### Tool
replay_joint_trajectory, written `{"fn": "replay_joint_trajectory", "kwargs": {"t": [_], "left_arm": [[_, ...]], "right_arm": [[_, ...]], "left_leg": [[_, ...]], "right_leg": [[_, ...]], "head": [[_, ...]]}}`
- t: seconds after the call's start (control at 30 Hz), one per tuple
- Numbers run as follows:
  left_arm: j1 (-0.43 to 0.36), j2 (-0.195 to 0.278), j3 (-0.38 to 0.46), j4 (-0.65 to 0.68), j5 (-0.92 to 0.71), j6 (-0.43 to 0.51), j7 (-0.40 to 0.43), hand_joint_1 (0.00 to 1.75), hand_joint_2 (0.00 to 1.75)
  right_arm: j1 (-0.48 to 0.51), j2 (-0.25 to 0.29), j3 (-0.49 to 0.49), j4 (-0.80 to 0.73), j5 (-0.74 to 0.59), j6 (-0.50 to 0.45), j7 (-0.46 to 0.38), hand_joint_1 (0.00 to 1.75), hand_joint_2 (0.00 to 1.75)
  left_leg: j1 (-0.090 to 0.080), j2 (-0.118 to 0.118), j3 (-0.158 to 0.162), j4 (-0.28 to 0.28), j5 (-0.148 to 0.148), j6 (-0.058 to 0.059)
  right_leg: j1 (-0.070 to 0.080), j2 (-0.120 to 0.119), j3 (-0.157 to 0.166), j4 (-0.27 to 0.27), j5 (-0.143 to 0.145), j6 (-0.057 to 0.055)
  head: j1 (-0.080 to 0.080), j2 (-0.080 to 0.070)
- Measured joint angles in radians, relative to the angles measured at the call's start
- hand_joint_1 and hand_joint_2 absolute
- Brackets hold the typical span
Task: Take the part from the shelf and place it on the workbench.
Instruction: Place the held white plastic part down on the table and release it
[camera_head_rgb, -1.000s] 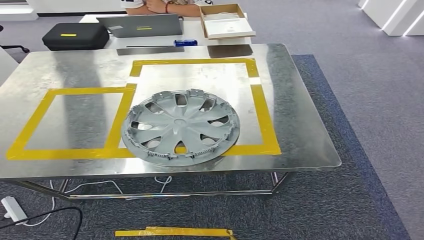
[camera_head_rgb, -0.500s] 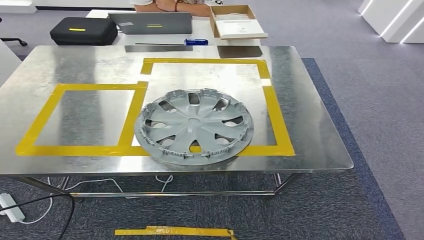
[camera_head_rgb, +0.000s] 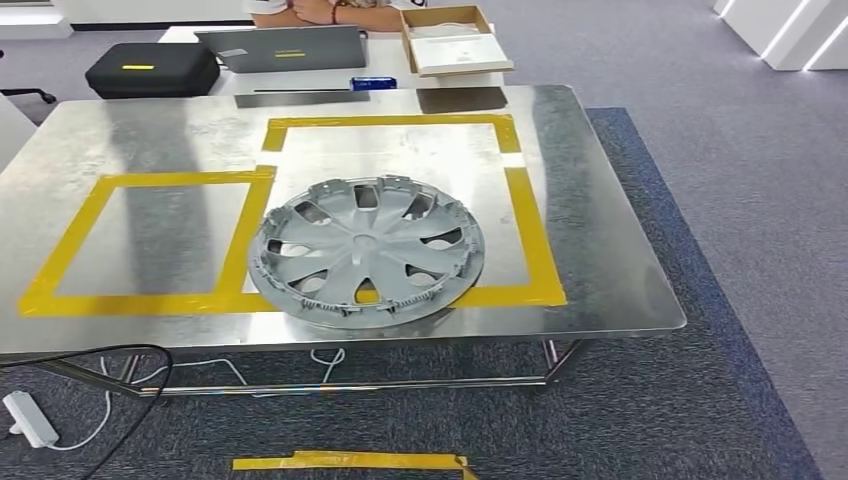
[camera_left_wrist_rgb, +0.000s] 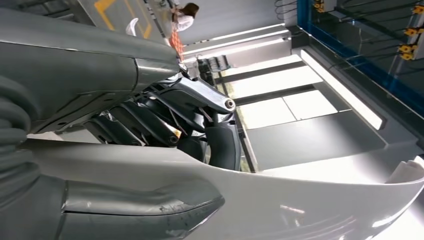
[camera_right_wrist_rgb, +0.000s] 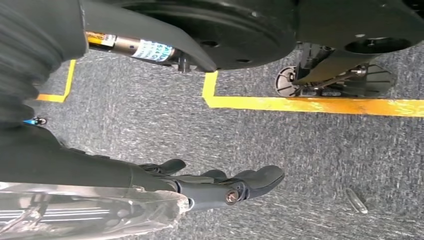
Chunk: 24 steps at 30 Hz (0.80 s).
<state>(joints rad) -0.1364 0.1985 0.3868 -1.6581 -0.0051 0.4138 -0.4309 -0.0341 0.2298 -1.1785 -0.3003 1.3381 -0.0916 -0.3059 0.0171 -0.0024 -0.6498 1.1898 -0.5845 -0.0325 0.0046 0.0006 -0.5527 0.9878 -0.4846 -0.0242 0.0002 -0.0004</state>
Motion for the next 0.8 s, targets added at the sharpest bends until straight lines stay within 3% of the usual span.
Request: {"fn": "replay_joint_trajectory", "kwargs": {"t": [0.07, 0.1, 0.2, 0.27, 0.4, 0.43, 0.53, 0.57, 0.6, 0.63, 0.7, 0.73, 0.8], "left_arm": [[-0.005, 0.000, -0.008, 0.019, -0.013, 0.009, 0.002, 1.75, 1.75], [-0.009, 0.000, -0.013, 0.027, -0.020, 0.015, 0.004, 1.75, 1.75], [-0.032, 0.002, -0.028, 0.055, -0.036, 0.027, 0.009, 1.75, 1.75], [-0.046, 0.002, -0.039, 0.074, -0.042, 0.032, 0.014, 1.75, 1.75], [-0.066, -0.002, -0.064, 0.110, -0.054, 0.040, 0.017, 1.75, 1.75], [-0.074, -0.003, -0.071, 0.118, -0.057, 0.042, 0.017, 1.75, 1.75], [-0.098, -0.008, -0.092, 0.147, -0.056, 0.046, 0.017, 1.75, 1.75], [-0.106, -0.010, -0.097, 0.160, -0.053, 0.046, 0.016, 1.75, 1.75], [-0.114, -0.012, -0.101, 0.172, -0.048, 0.045, 0.016, 1.75, 1.75], [-0.124, -0.014, -0.106, 0.184, -0.045, 0.043, 0.015, 1.75, 1.75], [-0.148, -0.015, -0.114, 0.207, -0.040, 0.039, 0.011, 1.75, 1.75], [-0.158, -0.016, -0.117, 0.216, -0.039, 0.038, 0.009, 1.75, 1.75], [-0.173, -0.016, -0.122, 0.232, -0.038, 0.036, 0.007, 1.75, 1.75]], "right_arm": [[0.000, -0.003, 0.000, 0.008, 0.000, -0.002, 0.000, 0.00, 1.75], [0.000, -0.004, 0.001, 0.012, 0.000, -0.003, 0.000, 0.00, 1.75], [-0.002, -0.008, 0.004, 0.020, 0.001, -0.007, 0.000, 0.00, 1.75], [-0.004, -0.012, 0.008, 0.024, 0.002, -0.008, -0.001, 0.00, 1.75], [-0.006, -0.017, 0.010, 0.032, 0.005, -0.012, -0.002, 0.00, 1.75], [-0.007, -0.019, 0.011, 0.033, 0.006, -0.012, -0.002, 0.00, 1.75], [-0.010, -0.024, 0.014, 0.039, 0.009, -0.013, -0.003, 0.00, 1.75], [-0.010, -0.025, 0.015, 0.041, 0.010, -0.013, -0.003, 0.00, 1.75], [-0.010, -0.027, 0.016, 0.044, 0.011, -0.014, -0.003, 0.00, 1.75], [-0.010, -0.028, 0.017, 0.045, 0.013, -0.014, -0.004, 0.00, 1.75], [-0.014, -0.031, 0.017, 0.048, 0.015, -0.016, -0.004, 0.00, 1.75], [-0.016, -0.033, 0.018, 0.050, 0.015, -0.017, -0.005, 0.00, 1.75], [-0.017, -0.036, 0.019, 0.053, 0.016, -0.017, -0.006, 0.00, 1.75]], "left_leg": [[0.003, 0.000, -0.041, 0.081, -0.018, -0.006], [0.005, 0.000, -0.038, 0.071, 0.002, -0.008], [0.007, 0.000, 0.038, -0.100, 0.098, -0.009], [0.004, -0.001, 0.064, -0.161, 0.109, 0.003], [0.004, -0.001, 0.063, -0.168, 0.108, 0.033], [0.005, 0.000, 0.063, -0.169, 0.110, 0.039], [0.002, 0.000, 0.062, -0.169, 0.109, 0.048], [0.000, 0.000, 0.062, -0.169, 0.109, 0.049], [-0.002, 0.000, 0.063, -0.169, 0.109, 0.049], [-0.003, 0.000, 0.064, -0.169, 0.109, 0.049], [-0.006, -0.002, 0.066, -0.169, 0.108, 0.048], [-0.008, -0.002, 0.065, -0.169, 0.107, 0.045], [-0.009, -0.002, 0.064, -0.169, 0.108, 0.038]], "right_leg": [[0.000, 0.001, 0.000, 0.001, -0.001, 0.000], [-0.001, 0.001, 0.000, 0.002, -0.002, 0.001], [-0.001, 0.002, -0.001, 0.014, -0.010, 0.012], [0.002, 0.003, -0.008, 0.022, -0.015, 0.023], [0.002, 0.003, -0.024, 0.042, -0.031, 0.041], [0.001, 0.003, -0.042, 0.079, -0.053, 0.046], [0.000, 0.002, -0.140, 0.271, -0.135, 0.053], [0.000, 0.002, -0.162, 0.310, -0.141, 0.052], [0.001, 0.002, -0.165, 0.310, -0.127, 0.050], [0.002, 0.002, -0.148, 0.269, -0.096, 0.045], [0.005, 0.002, -0.079, 0.124, -0.027, 0.032], [0.007, 0.002, -0.050, 0.068, -0.009, 0.027], [0.010, 0.002, -0.028, 0.026, -0.004, 0.023]], "head": [[0.000, 0.000], [0.001, 0.000], [0.000, 0.000], [-0.001, 0.000], [0.002, 0.000], [0.004, 0.000], [0.008, 0.000], [0.008, 0.000], [0.008, 0.000], [0.008, 0.000], [0.008, 0.000], [0.008, 0.000], [0.007, 0.000]]}}
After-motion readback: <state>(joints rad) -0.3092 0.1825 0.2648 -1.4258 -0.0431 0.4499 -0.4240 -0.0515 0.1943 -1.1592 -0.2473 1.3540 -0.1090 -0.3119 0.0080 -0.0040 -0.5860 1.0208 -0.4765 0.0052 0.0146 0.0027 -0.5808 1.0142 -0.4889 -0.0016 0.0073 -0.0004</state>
